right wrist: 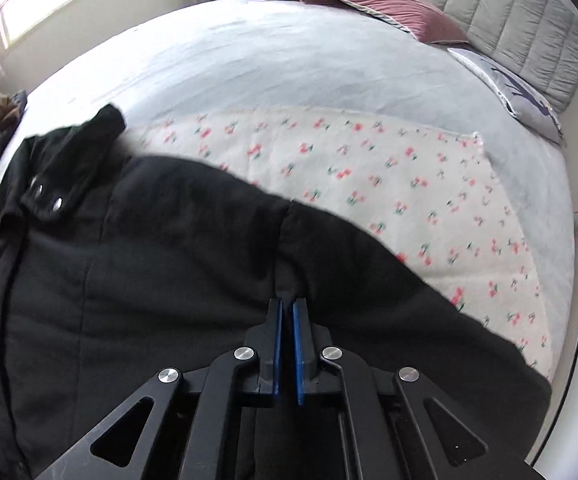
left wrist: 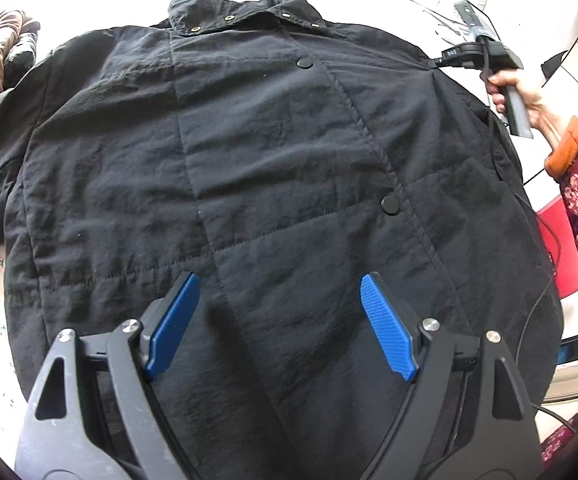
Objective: Fold large clothes
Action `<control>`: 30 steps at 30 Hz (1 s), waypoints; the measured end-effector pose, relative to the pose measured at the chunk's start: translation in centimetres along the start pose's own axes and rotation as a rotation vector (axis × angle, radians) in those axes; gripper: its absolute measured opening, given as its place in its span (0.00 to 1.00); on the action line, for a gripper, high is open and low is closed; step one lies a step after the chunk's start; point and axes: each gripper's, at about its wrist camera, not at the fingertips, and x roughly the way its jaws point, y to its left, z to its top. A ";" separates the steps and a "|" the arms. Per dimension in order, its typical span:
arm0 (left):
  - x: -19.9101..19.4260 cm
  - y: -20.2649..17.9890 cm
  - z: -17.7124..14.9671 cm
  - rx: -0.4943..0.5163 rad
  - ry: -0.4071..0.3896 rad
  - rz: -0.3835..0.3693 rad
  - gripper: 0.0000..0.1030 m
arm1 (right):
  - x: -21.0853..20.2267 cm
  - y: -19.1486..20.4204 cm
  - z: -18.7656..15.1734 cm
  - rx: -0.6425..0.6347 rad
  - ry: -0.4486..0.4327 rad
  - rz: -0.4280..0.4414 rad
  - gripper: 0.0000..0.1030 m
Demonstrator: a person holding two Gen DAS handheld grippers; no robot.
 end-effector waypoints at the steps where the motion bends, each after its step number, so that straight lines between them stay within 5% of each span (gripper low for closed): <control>1: 0.0 0.1 0.0 -0.004 0.000 -0.006 0.81 | 0.3 -0.1 0.6 -0.018 -0.017 -0.066 0.00; 3: 0.3 0.1 0.0 -0.010 0.009 -0.009 0.81 | 1.5 -1.4 1.3 0.018 0.003 -0.101 0.00; 6: 0.6 0.3 -0.1 0.006 0.014 0.007 0.81 | 0.1 -3.1 0.3 0.109 -0.025 0.007 0.02; 9: 0.6 1.0 0.0 -0.002 0.016 0.033 0.81 | -2.6 -3.4 -2.3 0.090 -0.028 0.087 0.34; 10: 0.6 1.3 0.0 -0.011 0.015 0.036 0.81 | -3.4 -3.7 -3.2 0.092 -0.036 0.100 0.53; 12: 0.1 1.6 0.0 -0.034 0.008 0.026 0.81 | -5.0 -5.9 -4.8 0.139 -0.043 0.125 0.63; 19: -1.0 0.6 -0.6 -0.026 -0.020 0.005 0.81 | -8.3 -17.1 -13.5 0.549 0.023 0.287 0.63; 25: -1.8 -1.0 -0.6 -0.008 -0.029 0.019 0.81 | -8.6 -20.7 -21.7 0.790 0.099 0.376 0.65; 30: -2.7 -1.8 -1.4 0.003 -0.032 0.012 0.81 | -7.0 -22.1 -25.8 0.928 0.110 0.454 0.76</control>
